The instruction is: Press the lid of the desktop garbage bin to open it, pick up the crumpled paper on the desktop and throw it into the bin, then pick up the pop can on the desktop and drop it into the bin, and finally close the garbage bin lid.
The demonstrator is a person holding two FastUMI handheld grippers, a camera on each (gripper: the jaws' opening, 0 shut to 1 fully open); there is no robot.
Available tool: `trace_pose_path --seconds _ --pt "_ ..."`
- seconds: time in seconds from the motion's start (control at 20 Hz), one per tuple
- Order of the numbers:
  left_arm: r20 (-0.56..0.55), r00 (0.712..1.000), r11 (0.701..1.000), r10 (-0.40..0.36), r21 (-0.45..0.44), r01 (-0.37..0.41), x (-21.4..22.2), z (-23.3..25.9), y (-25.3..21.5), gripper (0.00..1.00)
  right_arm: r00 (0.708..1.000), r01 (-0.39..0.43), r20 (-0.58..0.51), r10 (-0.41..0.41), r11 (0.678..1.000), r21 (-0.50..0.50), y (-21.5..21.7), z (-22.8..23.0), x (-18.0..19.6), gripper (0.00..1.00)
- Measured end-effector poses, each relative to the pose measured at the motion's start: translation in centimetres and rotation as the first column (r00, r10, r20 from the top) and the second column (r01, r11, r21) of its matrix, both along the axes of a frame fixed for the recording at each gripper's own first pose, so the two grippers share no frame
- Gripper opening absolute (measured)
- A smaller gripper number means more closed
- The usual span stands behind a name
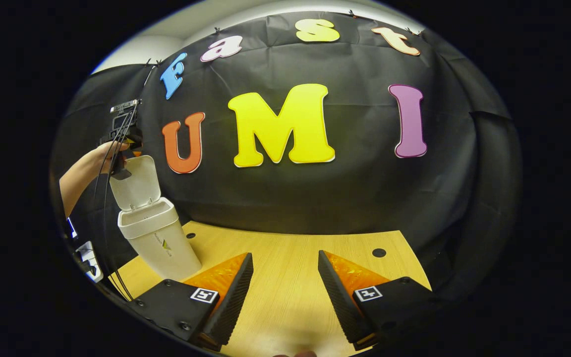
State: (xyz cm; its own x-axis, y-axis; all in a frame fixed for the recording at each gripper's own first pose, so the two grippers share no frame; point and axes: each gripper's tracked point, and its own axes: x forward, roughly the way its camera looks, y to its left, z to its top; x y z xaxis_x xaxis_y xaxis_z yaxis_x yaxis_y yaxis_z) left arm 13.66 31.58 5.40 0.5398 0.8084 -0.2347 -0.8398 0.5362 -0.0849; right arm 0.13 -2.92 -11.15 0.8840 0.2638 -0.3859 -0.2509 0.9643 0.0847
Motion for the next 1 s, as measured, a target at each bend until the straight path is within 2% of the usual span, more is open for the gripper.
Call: trace_pose_path --seconds 0.15,0.45,0.6,0.8,1.0 --pt "0.011 1.000 1.000 -0.006 0.018 0.006 -1.7 -1.4 -2.9 0.84 1.000 -0.011 0.013 0.010 1.000 0.011 0.0 0.1 -0.6 0.84" --pt "-0.001 0.998 0.998 -0.055 0.013 0.055 -3.6 -6.0 -8.5 0.84 0.999 -0.027 0.025 0.026 1.000 0.008 -1.4 0.0 -2.1 0.84" --pt "-0.022 0.997 0.997 -0.068 0.023 0.068 -4.3 -8.2 -10.1 0.85 1.000 -0.027 0.017 0.027 1.000 -0.002 -2.4 -0.4 -2.6 0.84" --pt "-0.053 0.996 0.997 -0.075 -0.031 0.073 -4.5 -11.9 -11.7 0.87 1.000 -0.014 -0.001 0.014 1.000 -0.007 -3.6 -0.8 -2.9 0.84" --pt "-0.081 0.994 0.997 -0.076 -0.029 0.074 -4.3 -13.4 -12.2 0.87 1.000 -0.019 -0.012 0.019 1.000 -0.020 -3.8 -1.2 -2.9 0.84"
